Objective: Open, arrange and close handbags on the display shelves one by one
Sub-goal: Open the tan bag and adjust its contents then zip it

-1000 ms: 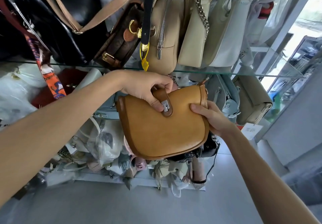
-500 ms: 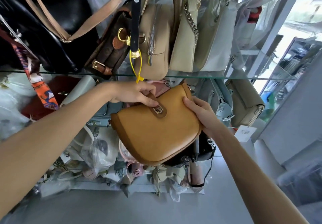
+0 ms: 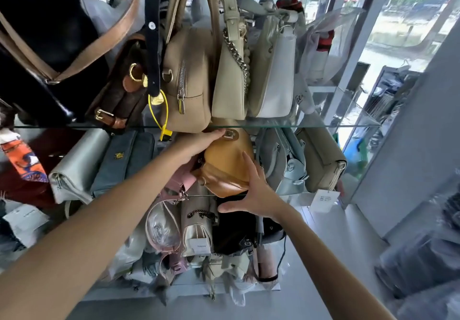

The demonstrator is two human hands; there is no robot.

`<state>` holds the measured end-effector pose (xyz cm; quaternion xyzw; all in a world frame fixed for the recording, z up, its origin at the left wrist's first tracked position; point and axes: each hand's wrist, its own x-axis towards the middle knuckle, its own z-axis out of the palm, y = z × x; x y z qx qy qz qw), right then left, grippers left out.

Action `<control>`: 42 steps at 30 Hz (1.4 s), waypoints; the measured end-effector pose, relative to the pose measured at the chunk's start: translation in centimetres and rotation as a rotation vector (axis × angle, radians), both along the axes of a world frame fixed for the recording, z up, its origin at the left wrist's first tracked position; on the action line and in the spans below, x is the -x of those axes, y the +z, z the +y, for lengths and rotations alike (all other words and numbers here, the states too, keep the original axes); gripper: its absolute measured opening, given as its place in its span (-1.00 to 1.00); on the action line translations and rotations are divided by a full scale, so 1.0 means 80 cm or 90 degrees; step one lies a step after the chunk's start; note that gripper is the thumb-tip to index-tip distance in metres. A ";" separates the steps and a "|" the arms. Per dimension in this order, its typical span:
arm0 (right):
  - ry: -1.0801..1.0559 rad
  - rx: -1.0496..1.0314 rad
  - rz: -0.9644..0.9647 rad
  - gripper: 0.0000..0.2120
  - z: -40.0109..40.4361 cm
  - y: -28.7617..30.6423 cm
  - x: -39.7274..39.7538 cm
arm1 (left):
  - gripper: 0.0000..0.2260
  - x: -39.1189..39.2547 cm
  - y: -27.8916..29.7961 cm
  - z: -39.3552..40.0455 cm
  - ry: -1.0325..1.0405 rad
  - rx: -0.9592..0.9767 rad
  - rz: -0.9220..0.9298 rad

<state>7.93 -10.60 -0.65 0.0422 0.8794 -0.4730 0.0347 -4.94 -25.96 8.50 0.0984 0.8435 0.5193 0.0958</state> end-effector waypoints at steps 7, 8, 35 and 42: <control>-0.245 -0.062 0.071 0.32 0.000 -0.001 0.023 | -0.48 -0.030 0.001 0.043 -0.061 0.002 -0.192; -0.232 -0.064 0.059 0.29 0.007 0.001 0.024 | -0.38 -0.030 -0.005 0.044 -0.062 0.025 -0.257; -0.174 -0.010 0.174 -0.51 0.036 0.024 0.014 | -0.37 -0.060 -0.083 0.081 0.043 -0.174 -0.175; -0.241 -0.222 0.179 -0.28 0.010 0.023 0.002 | -0.51 -0.043 -0.073 0.048 -0.077 -0.156 -0.189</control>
